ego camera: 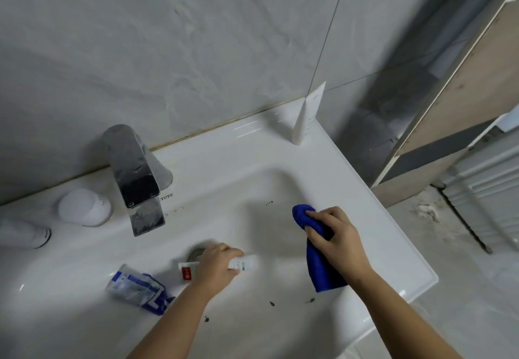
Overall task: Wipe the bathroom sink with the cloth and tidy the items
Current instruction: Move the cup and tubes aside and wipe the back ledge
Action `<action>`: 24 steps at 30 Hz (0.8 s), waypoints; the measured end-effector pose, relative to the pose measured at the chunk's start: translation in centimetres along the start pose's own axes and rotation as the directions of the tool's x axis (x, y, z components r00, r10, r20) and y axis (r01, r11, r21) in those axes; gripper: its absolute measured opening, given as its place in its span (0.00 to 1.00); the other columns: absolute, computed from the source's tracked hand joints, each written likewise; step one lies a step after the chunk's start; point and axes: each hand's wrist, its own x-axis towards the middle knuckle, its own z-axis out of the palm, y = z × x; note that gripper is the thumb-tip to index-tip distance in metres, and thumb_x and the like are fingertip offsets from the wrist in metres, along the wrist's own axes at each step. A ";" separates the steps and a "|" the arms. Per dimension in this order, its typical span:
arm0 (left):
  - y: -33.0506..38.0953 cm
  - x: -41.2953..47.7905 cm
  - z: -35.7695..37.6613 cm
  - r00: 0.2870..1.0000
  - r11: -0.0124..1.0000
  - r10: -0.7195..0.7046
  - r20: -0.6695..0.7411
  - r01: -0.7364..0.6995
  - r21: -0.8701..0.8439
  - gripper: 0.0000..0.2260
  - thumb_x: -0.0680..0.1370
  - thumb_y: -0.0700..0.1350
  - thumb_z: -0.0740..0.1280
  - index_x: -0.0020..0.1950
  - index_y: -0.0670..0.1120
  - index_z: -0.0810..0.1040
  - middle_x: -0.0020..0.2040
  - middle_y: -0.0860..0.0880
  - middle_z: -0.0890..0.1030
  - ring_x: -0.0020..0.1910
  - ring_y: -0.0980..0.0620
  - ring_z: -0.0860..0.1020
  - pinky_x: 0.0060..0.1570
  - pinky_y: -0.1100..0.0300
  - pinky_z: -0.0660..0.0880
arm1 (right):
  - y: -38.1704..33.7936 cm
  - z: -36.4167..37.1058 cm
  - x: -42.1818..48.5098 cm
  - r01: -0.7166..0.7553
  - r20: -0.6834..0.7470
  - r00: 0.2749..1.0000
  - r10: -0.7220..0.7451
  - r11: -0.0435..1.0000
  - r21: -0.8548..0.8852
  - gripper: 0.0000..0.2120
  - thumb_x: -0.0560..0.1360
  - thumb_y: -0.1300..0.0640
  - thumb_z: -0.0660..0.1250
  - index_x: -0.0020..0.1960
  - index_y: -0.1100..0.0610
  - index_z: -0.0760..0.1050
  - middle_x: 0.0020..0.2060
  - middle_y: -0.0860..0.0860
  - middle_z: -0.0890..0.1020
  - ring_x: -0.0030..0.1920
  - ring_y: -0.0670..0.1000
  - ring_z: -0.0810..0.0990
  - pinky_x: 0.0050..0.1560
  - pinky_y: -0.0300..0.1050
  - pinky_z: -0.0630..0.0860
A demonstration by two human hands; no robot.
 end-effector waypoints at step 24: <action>23.8 16.7 -4.6 0.983 0.977 0.180 0.044 -0.173 -0.127 0.16 0.72 0.44 0.71 0.59 0.51 0.78 0.55 0.50 0.77 0.56 0.51 0.73 0.58 0.58 0.68 | 7.8 -14.8 7.9 -0.032 -0.273 0.958 0.091 0.977 0.213 0.12 0.71 0.62 0.69 0.54 0.53 0.79 0.44 0.48 0.75 0.46 0.40 0.75 0.45 0.22 0.64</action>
